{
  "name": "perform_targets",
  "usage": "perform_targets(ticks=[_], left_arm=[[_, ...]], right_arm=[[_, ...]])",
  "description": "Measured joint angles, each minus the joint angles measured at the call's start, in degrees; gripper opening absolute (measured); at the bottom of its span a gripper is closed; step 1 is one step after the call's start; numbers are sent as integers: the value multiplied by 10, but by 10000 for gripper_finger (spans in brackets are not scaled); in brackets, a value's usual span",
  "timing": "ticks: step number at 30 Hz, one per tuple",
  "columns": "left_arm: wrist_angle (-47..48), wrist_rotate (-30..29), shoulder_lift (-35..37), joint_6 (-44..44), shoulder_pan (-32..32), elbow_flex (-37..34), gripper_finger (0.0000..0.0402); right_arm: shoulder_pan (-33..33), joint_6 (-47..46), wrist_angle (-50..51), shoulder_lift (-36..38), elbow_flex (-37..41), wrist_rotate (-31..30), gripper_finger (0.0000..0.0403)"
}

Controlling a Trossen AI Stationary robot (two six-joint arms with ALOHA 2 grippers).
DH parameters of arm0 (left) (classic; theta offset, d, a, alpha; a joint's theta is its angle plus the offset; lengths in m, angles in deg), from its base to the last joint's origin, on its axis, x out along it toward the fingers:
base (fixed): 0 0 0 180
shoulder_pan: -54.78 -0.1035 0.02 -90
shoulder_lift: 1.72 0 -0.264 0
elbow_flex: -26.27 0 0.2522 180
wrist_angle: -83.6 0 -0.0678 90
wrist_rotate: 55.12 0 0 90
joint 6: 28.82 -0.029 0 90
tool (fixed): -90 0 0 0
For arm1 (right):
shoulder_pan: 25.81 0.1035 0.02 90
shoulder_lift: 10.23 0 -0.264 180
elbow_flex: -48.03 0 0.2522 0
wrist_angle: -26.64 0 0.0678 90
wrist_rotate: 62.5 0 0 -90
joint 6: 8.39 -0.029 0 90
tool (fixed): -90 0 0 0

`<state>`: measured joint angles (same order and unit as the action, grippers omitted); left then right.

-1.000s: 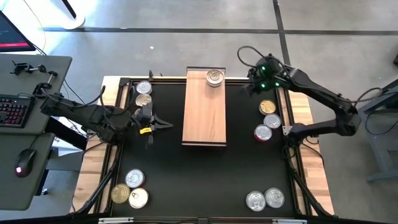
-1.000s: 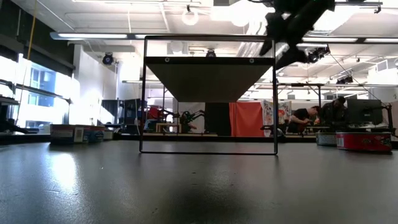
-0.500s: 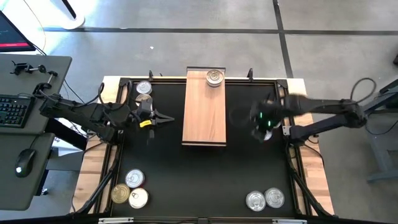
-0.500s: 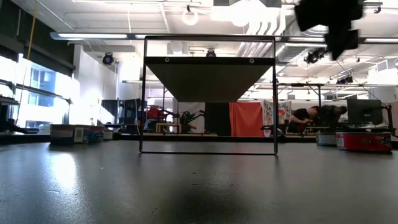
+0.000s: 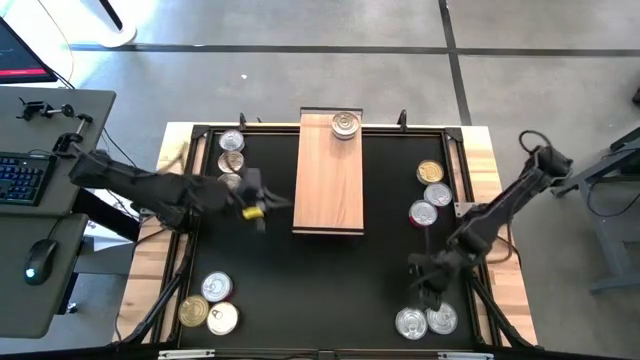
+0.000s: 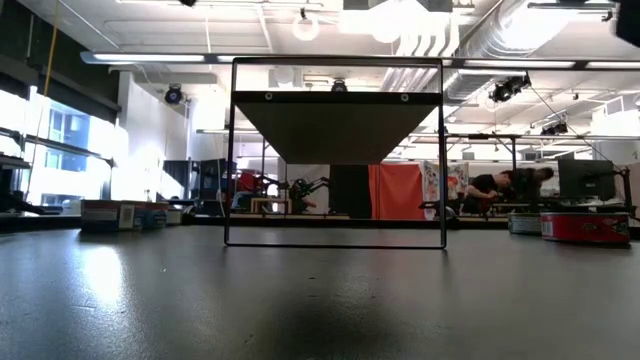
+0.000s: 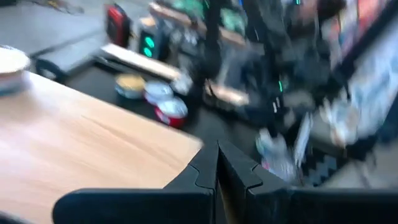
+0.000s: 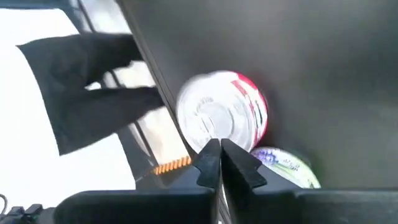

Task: Stack canned seafood by type on shelf
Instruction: Put the red tuna can on the shelf

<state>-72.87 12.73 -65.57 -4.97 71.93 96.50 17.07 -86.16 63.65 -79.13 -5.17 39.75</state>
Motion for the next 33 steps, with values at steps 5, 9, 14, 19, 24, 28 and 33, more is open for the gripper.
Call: perform_targets(ticks=[5, 9, 14, 19, 24, 28, 33], left_arm=[[-34, 64, -91, -39, 38, 0, 0], [-81, 122, -132, -44, 63, 0, 0], [-84, 142, -145, -82, 110, 0, 0], [-89, 98, -165, -120, 159, 0, 0], [-133, 57, -201, -121, 183, 0, 0], [-187, 45, -241, -121, 188, 0, 0], [-261, 38, -299, -121, 188, 0, 0]], right_arm=[[41, -21, 2, -101, -64, 1, 0], [55, -19, 22, -205, -146, 2, 0], [59, -37, 112, -327, -246, 19, 0], [55, -30, 211, -390, -332, 32, 0], [53, -28, 261, -402, -362, 7, 0], [35, -22, 259, -402, -358, -12, 0], [-3, 35, 225, -405, -358, -57, 0]])
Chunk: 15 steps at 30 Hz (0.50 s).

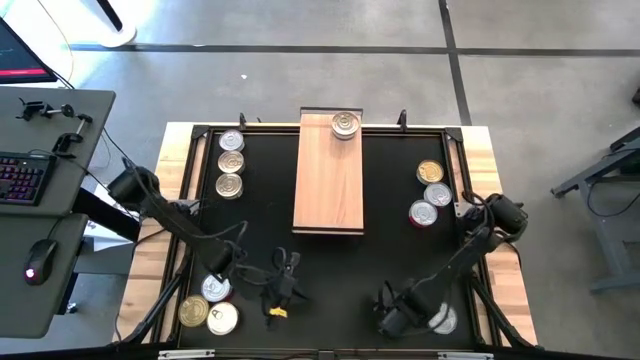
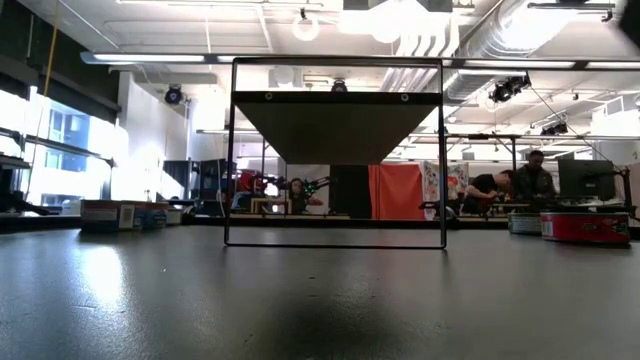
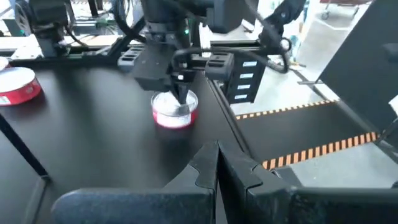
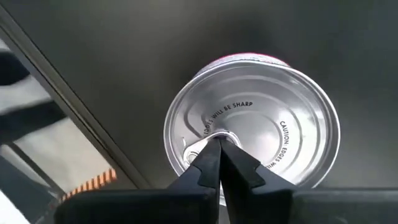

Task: Stack canned seafood by type on shelf
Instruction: Put the red tuna can on the shelf

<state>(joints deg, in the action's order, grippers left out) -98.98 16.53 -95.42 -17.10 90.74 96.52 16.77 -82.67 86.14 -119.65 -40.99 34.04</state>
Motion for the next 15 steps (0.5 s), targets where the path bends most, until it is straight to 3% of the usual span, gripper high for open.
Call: perform_targets(ticks=[9, 15], left_arm=[[-34, -1, -84, 44, 4, 0, 0], [-31, -6, -109, 86, 5, 0, 0]], right_arm=[[-76, 115, -151, -14, 2, -134, 0], [-122, 174, -247, -23, -1, -147, 0]])
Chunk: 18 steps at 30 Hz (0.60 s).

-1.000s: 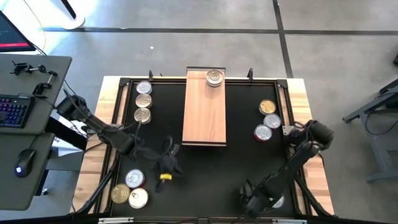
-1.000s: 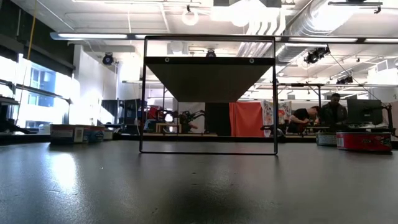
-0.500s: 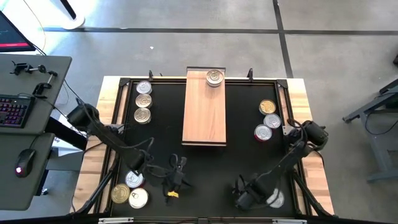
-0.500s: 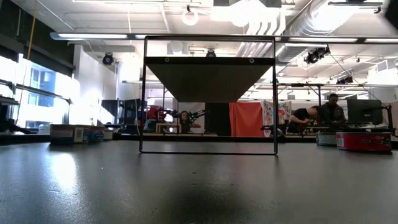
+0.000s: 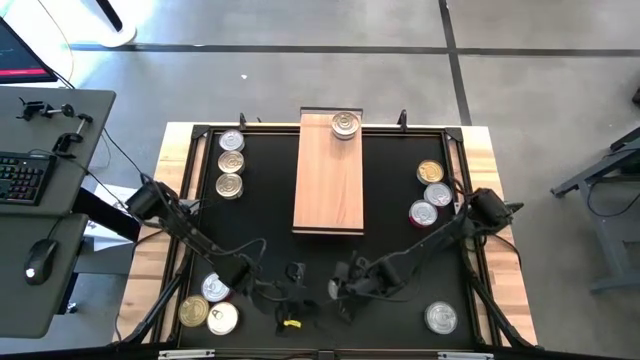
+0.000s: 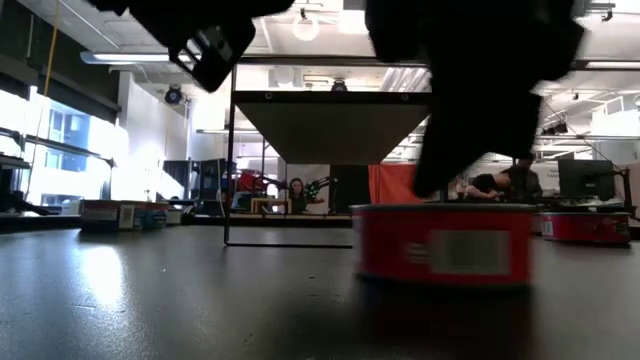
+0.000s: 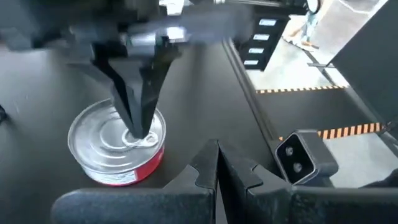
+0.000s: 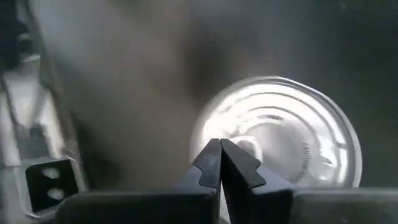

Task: Stack canned seafood by type on shelf
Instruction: Put the red tuna can on the shelf

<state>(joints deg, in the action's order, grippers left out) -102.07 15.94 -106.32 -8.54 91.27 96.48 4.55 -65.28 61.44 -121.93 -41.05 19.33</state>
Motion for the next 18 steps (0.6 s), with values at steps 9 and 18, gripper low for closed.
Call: perform_targets(ticks=[9, 18], left_arm=[[-3, -83, 2, -29, -5, 0, 0], [-19, -73, -52, -50, -46, 0, 0]], right_arm=[[46, 3, 95, 70, -14, 2, 0], [105, -175, 77, 76, 79, -43, 0]])
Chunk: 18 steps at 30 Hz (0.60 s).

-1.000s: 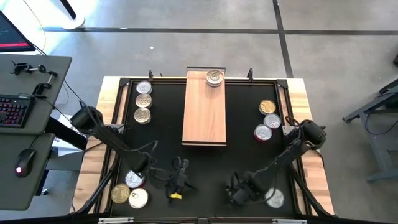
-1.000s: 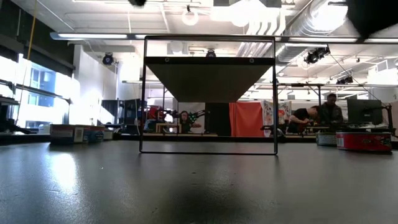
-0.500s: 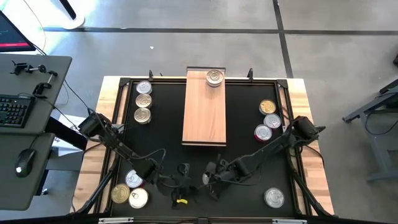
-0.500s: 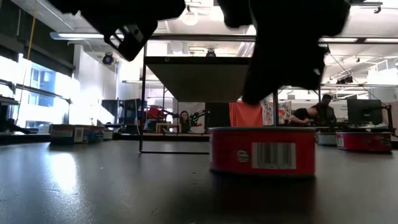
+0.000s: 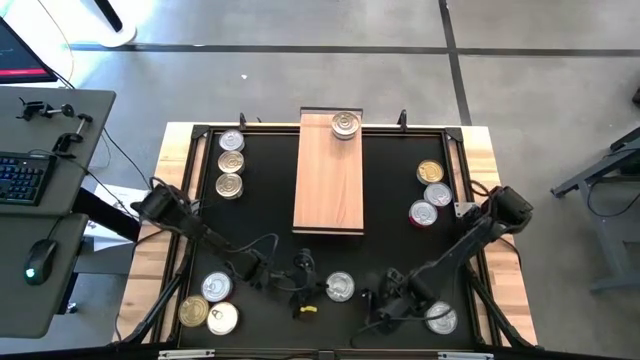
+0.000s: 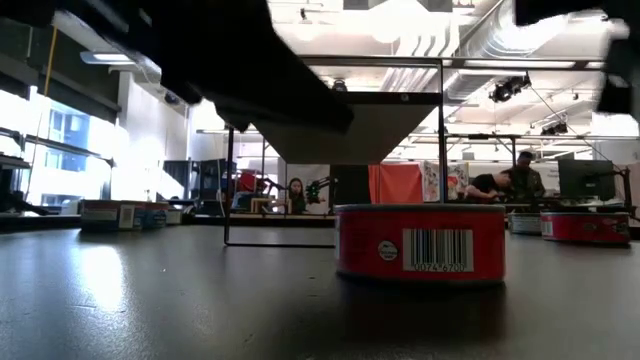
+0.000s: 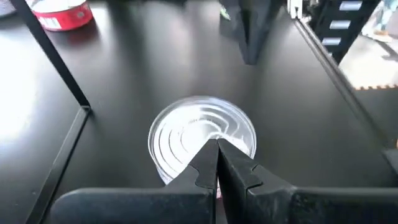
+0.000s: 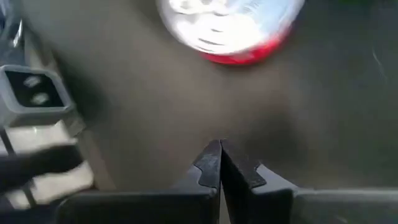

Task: Stack canned seafood by type on shelf
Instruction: Put the red tuna can on the shelf

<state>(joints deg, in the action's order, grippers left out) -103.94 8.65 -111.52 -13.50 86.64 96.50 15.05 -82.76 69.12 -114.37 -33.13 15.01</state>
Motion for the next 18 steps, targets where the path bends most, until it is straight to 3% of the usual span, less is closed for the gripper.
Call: perform_targets(ticks=[9, 18], left_arm=[[9, 15, -20, -6, -8, 0, 0], [-20, 31, -51, 9, -15, 1, 0]], right_arm=[[-29, -38, -115, 0, 70, -28, 0], [-67, -19, -113, 0, 84, -36, 0]])
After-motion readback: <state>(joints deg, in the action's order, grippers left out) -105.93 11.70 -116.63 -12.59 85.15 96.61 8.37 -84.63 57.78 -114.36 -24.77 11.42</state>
